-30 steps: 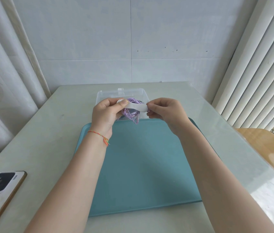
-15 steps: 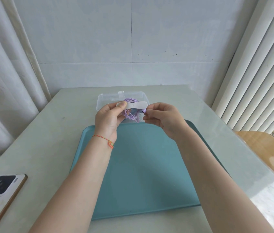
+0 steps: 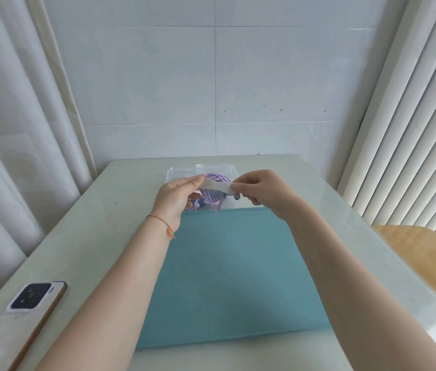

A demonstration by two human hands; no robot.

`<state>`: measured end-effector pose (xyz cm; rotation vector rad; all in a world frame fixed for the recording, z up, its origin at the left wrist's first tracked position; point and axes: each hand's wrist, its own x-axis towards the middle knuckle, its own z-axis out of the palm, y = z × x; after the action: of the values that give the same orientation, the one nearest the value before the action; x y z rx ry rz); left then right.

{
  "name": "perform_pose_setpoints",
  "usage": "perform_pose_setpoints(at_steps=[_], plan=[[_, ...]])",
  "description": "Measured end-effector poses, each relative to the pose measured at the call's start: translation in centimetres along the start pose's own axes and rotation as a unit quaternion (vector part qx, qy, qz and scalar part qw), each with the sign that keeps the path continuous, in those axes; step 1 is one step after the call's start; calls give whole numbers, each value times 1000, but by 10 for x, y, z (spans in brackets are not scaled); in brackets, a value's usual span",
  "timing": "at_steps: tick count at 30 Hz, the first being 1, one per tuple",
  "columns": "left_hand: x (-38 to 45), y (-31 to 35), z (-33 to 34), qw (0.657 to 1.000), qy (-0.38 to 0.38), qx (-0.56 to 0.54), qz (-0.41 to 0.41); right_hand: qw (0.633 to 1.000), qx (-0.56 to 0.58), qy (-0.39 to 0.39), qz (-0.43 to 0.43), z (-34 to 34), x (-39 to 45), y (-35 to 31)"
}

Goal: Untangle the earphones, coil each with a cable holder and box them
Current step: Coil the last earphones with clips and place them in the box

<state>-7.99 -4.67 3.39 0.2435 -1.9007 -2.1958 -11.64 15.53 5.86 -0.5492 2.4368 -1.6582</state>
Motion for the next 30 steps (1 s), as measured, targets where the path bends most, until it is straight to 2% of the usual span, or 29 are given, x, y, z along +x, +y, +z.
perform_pose_setpoints(at_steps=[3,6,12,16,18,22,25,27,28,30], plan=[[4,4,-10,998,-36,52,-8,999,-42,14,6,5,5,-5],[13,8,-16,995,-11,101,12,996,-77,45,-1,13,19,-14],[47,25,-21,988,37,123,87,994,1,106,-11,28,62,-26],[77,16,-22,985,47,151,71,994,52,89,25,36,92,-17],[89,10,-22,978,45,196,62,995,36,76,47,37,105,-8],[110,-3,-21,922,8,380,67,993,-76,49,78,37,130,14],[119,-9,-19,851,-39,521,57,980,-192,11,56,40,139,18],[121,-11,-17,809,-57,582,64,956,-290,-20,40,44,140,16],[122,-12,-17,799,-61,595,66,942,-333,-28,36,45,140,14],[126,-15,-21,808,-48,583,71,929,-368,-24,38,45,140,11]])
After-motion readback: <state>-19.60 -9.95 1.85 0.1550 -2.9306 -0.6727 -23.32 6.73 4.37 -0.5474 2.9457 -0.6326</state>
